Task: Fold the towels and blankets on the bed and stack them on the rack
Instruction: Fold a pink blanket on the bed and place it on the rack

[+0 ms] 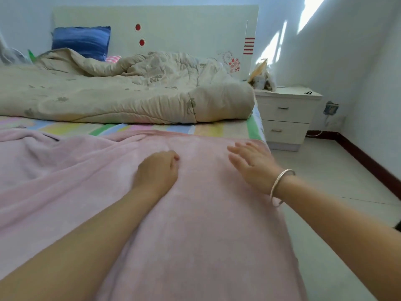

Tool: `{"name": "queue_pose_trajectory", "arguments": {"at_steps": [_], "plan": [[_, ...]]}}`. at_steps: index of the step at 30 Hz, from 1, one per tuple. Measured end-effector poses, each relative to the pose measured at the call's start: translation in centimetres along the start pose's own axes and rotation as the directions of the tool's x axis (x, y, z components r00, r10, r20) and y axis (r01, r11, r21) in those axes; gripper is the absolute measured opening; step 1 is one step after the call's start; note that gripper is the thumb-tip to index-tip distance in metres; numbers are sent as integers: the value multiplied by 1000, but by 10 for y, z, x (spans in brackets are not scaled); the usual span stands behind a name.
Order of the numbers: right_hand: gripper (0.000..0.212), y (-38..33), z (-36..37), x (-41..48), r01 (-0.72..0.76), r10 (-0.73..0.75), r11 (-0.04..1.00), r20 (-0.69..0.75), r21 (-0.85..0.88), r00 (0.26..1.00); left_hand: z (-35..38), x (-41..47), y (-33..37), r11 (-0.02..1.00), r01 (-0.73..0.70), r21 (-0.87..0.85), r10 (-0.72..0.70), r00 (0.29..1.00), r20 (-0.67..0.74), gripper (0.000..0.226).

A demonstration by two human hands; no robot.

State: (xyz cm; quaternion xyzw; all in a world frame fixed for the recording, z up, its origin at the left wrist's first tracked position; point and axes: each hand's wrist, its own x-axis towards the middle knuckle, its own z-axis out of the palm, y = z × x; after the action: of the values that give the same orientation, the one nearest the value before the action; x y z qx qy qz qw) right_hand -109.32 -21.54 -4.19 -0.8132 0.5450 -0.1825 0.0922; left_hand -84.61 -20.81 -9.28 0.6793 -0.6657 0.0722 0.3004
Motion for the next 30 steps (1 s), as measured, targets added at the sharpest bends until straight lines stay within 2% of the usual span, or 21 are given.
{"name": "queue_pose_trajectory", "arguments": {"at_steps": [2,3,5,6,7,10,13,17,19,20,22,26,28,30], "plan": [[51,-31,6,-37,48,-36,997,200,-54,979,-12,-36,10,997,-33,-76,43,990,137,47],[53,-46,6,-58,48,-26,996,269,-74,963,-25,-55,16,996,-49,-75,63,976,207,61],[59,-66,15,-100,49,1,990,350,-134,937,-49,-93,26,995,-96,-8,92,933,348,89],[62,-73,13,-122,45,19,986,374,-162,927,-63,-113,32,992,-124,21,105,904,415,94],[64,-79,12,-147,28,44,983,384,-181,922,-78,-136,39,987,-154,35,119,874,472,96],[66,-84,10,-206,-44,122,975,363,-216,924,-108,-197,60,967,-253,43,194,831,521,94],[69,-97,3,-272,-122,193,970,354,-212,915,-144,-263,79,934,-356,-41,320,777,541,97],[98,-120,-7,-349,-189,229,970,307,-156,924,-183,-328,92,874,-475,-97,460,750,476,70],[115,-130,-7,-385,-212,235,971,272,-114,933,-200,-358,96,863,-491,-118,480,725,493,73],[116,-138,-7,-408,-219,237,971,266,-94,935,-211,-377,100,850,-511,-126,501,712,492,77],[114,-155,-4,-448,-243,246,969,253,-45,935,-231,-410,105,836,-532,-136,516,675,527,78],[91,-188,2,-513,-357,338,930,174,90,925,-261,-468,110,796,-589,-137,575,666,475,62],[72,-203,2,-540,-432,431,884,46,181,901,-271,-492,110,787,-599,-148,596,677,431,59],[53,-219,-2,-566,-504,541,831,-136,234,830,-289,-514,111,792,-588,-165,595,681,428,58]]}}
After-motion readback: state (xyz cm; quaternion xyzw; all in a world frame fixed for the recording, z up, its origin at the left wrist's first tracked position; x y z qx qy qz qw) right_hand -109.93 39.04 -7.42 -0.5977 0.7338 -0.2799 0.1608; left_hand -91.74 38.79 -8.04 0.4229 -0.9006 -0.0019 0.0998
